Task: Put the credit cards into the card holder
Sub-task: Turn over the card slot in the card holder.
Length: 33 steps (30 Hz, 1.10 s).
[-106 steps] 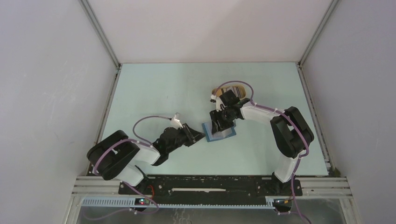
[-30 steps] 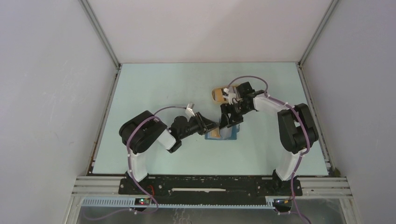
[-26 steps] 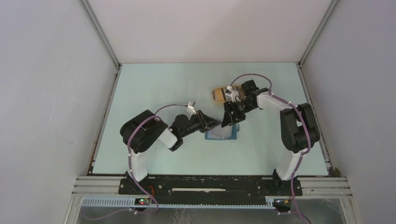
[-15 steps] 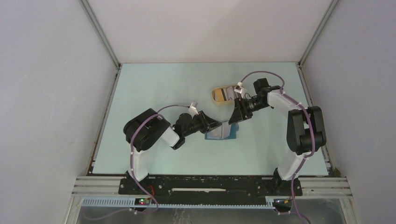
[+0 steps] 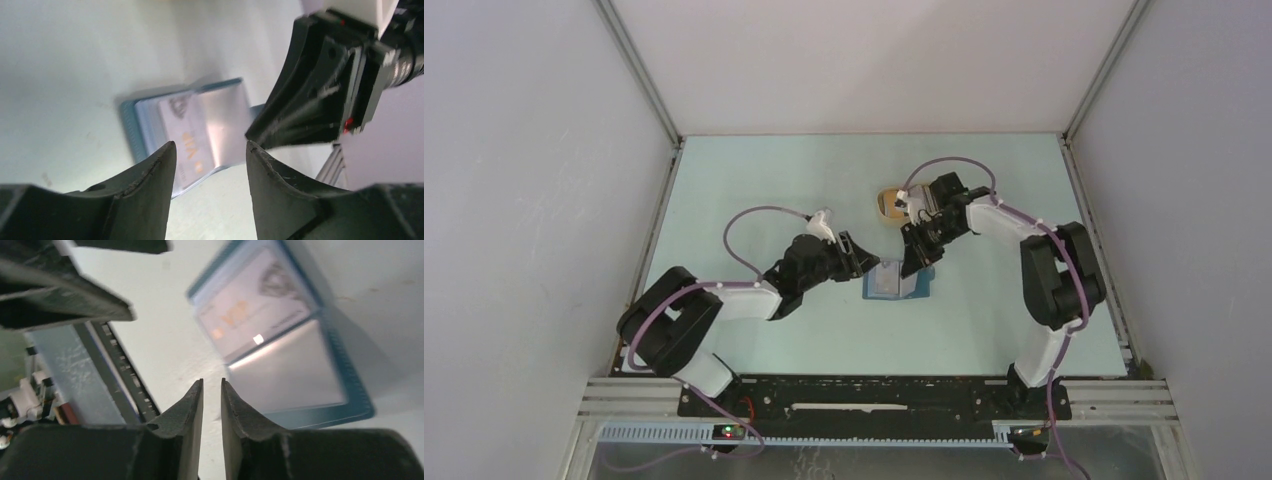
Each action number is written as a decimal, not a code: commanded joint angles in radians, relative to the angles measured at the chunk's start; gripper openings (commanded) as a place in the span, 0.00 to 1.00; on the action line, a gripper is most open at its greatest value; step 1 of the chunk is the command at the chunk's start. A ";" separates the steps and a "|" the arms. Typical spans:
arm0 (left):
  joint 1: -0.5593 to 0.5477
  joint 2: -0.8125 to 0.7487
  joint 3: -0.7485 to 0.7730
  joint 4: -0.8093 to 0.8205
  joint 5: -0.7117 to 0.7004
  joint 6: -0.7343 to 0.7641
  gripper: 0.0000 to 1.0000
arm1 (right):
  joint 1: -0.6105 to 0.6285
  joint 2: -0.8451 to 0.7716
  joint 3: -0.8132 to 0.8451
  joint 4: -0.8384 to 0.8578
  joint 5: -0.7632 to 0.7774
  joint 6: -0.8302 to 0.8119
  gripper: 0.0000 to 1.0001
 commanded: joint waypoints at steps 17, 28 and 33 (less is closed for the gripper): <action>0.071 0.128 -0.052 -0.074 0.090 -0.073 0.70 | -0.017 0.224 0.072 -0.055 0.360 0.019 0.20; 0.095 0.335 -0.044 0.147 0.287 -0.243 0.58 | -0.022 0.243 0.082 -0.073 0.317 0.017 0.19; 0.089 0.428 -0.024 0.394 0.389 -0.367 0.55 | -0.013 0.256 0.089 -0.084 0.303 0.014 0.19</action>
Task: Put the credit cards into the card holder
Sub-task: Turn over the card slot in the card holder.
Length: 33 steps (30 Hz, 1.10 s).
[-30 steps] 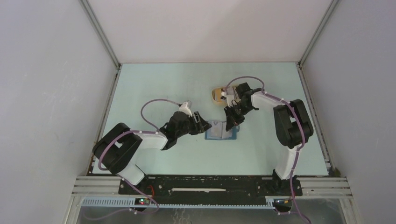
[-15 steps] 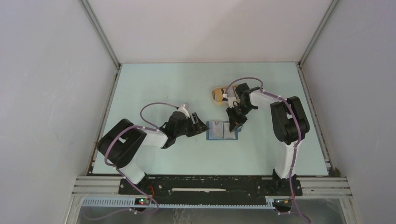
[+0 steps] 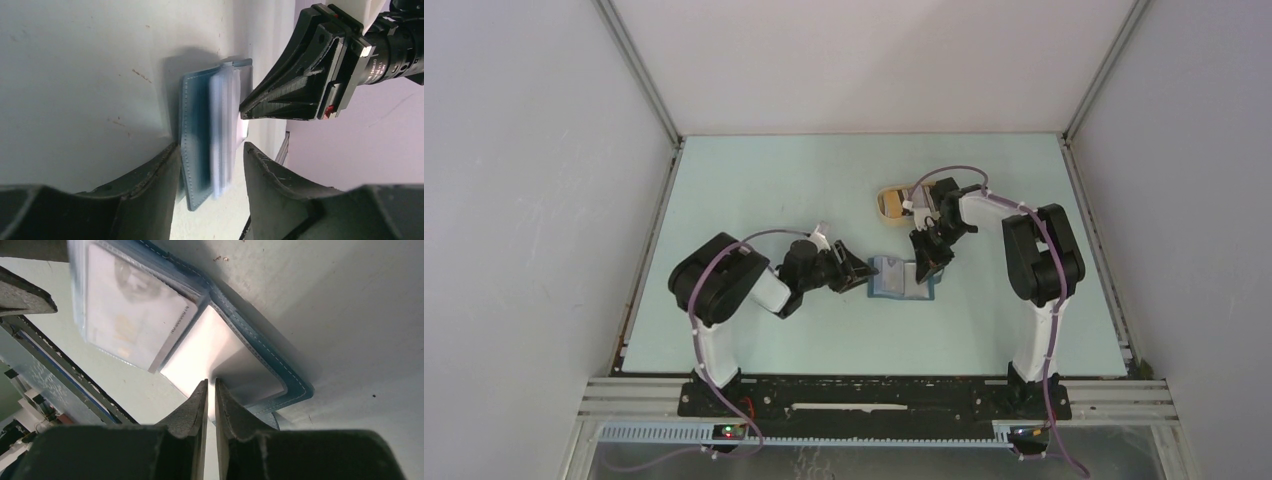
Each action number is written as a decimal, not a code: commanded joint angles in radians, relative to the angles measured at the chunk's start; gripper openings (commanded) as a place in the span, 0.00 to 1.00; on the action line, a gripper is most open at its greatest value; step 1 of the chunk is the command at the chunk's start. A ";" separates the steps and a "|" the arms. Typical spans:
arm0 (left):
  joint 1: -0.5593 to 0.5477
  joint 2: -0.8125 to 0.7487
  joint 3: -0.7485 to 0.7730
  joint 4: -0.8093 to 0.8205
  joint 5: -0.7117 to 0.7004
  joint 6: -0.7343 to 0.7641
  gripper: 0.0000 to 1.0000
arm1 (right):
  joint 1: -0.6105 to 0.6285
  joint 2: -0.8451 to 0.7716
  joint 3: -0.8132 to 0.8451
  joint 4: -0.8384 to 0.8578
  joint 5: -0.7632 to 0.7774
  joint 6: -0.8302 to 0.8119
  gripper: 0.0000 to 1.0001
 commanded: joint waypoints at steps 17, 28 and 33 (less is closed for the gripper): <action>-0.036 0.100 0.048 0.233 0.135 -0.146 0.44 | -0.013 0.007 0.009 -0.023 -0.076 -0.047 0.22; -0.038 0.101 0.060 0.233 0.132 -0.133 0.18 | -0.070 -0.049 0.003 -0.035 -0.206 -0.074 0.37; -0.045 0.123 0.066 0.341 0.149 -0.191 0.11 | -0.067 -0.028 0.003 -0.030 -0.225 -0.055 0.45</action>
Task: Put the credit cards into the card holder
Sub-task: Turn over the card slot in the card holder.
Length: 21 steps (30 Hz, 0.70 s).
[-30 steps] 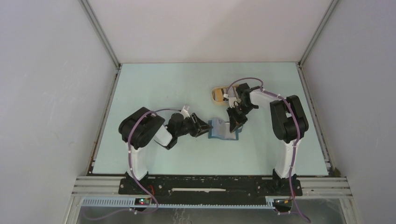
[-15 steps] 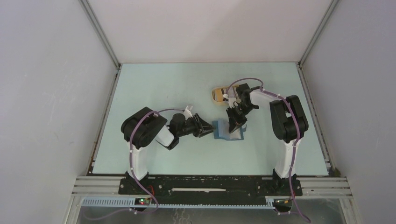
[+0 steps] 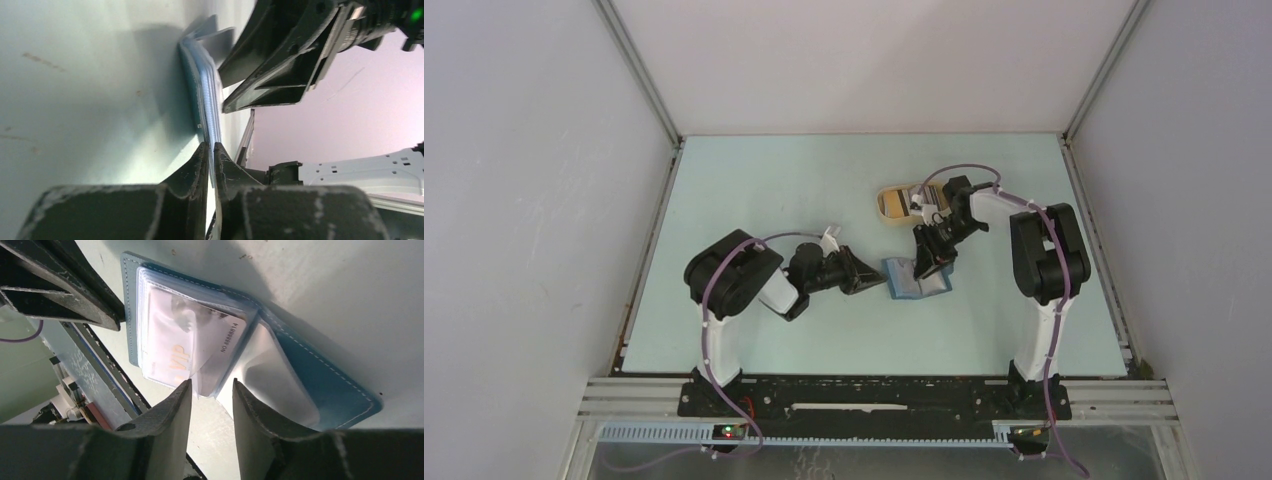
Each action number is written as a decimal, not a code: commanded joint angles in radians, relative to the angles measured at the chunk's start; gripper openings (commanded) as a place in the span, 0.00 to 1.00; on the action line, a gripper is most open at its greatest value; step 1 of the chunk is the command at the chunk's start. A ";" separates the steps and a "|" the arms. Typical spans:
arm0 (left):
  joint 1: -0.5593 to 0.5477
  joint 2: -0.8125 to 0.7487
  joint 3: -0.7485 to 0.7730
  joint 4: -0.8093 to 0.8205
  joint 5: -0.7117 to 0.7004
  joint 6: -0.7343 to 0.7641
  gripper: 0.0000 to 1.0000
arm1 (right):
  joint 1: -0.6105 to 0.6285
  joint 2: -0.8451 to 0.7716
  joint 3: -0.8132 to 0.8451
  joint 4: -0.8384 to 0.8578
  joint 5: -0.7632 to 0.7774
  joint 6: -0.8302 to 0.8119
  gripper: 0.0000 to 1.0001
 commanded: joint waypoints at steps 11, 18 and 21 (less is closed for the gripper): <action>-0.031 0.055 0.044 0.257 0.023 -0.094 0.24 | 0.006 0.033 0.007 -0.012 -0.076 0.017 0.47; -0.036 0.058 0.044 0.259 0.010 -0.088 0.33 | 0.002 0.043 0.011 -0.017 -0.093 0.019 0.46; -0.037 0.058 0.047 0.263 0.007 -0.090 0.34 | -0.004 0.041 0.009 -0.019 -0.099 0.021 0.45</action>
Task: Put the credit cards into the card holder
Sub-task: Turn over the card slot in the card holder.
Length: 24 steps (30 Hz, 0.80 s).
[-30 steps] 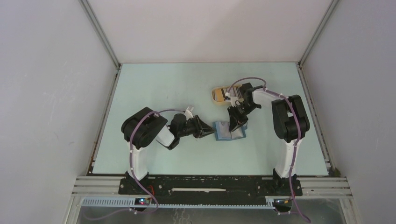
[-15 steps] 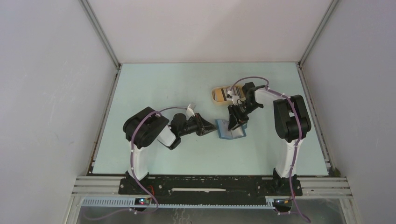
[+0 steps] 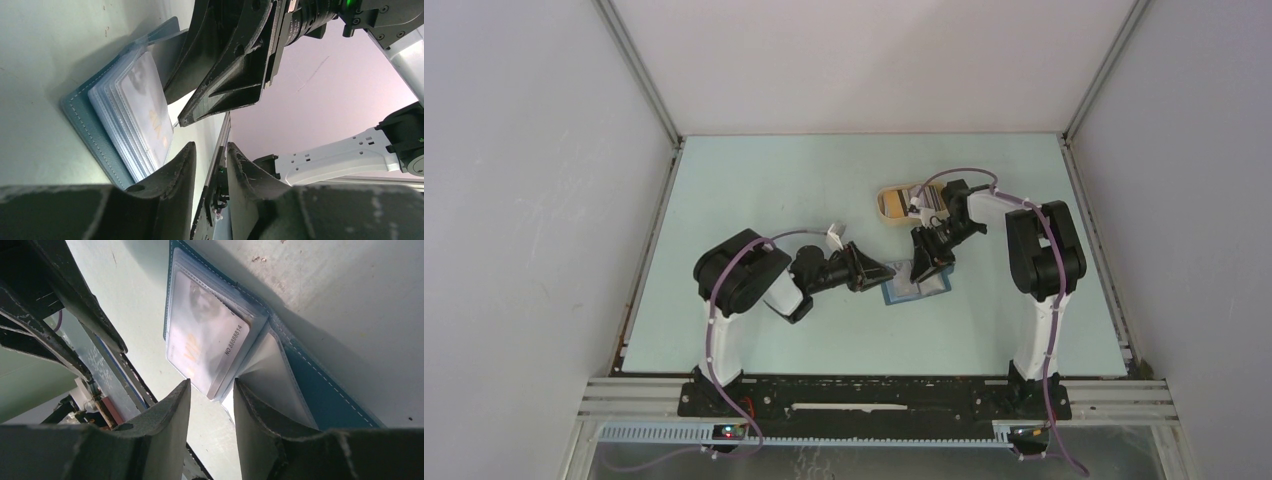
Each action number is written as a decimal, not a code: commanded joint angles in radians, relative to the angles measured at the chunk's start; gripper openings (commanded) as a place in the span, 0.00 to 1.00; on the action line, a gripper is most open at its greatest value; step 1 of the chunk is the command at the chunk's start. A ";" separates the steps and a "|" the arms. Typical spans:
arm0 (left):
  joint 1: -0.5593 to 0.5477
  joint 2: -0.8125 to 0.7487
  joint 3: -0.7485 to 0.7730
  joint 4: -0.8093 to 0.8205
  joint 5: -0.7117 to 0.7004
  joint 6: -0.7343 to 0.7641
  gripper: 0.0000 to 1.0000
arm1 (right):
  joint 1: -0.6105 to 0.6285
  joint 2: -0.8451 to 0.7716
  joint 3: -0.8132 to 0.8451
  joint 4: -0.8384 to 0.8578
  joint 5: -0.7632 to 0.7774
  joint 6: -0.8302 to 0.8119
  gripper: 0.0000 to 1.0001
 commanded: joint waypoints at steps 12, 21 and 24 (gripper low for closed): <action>-0.009 -0.034 -0.006 -0.095 -0.071 0.059 0.38 | -0.016 0.000 0.011 -0.013 -0.039 0.014 0.45; -0.019 -0.116 0.043 -0.417 -0.124 0.193 0.49 | -0.016 0.010 0.010 -0.008 -0.025 0.020 0.45; -0.022 -0.117 0.060 -0.437 -0.118 0.204 0.50 | -0.016 0.009 0.009 -0.008 -0.025 0.021 0.45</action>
